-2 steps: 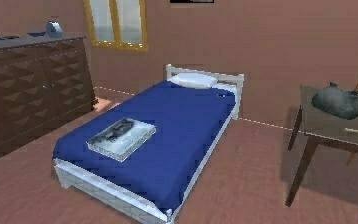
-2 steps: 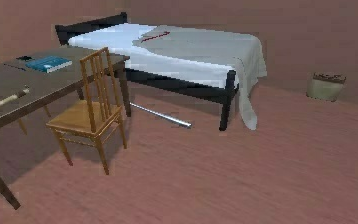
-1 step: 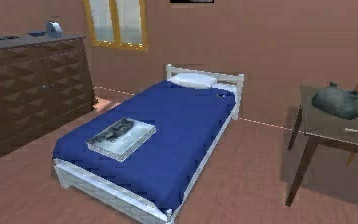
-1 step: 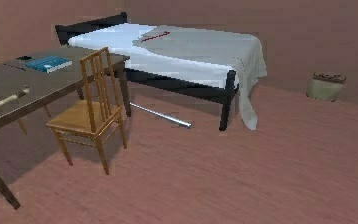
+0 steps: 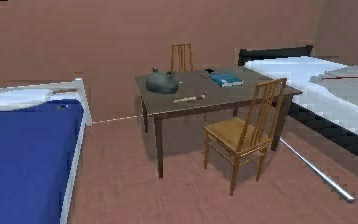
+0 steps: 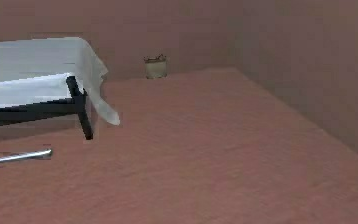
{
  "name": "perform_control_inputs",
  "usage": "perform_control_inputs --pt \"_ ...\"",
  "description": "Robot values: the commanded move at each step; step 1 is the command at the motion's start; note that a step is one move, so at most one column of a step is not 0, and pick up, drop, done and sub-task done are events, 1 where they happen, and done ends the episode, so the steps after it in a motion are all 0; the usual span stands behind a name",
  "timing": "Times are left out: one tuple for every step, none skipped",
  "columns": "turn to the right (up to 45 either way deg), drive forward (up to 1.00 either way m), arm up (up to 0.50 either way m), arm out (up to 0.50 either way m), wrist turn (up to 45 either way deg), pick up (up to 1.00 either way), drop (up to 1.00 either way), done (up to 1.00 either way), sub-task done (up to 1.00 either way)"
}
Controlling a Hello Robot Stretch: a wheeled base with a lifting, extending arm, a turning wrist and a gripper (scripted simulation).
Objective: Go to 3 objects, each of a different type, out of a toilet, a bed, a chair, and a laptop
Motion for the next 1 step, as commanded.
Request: perform_control_inputs --pt "27.0 0.0 0.0 0.0 0.0 0.0 0.0 0.0 0.0"
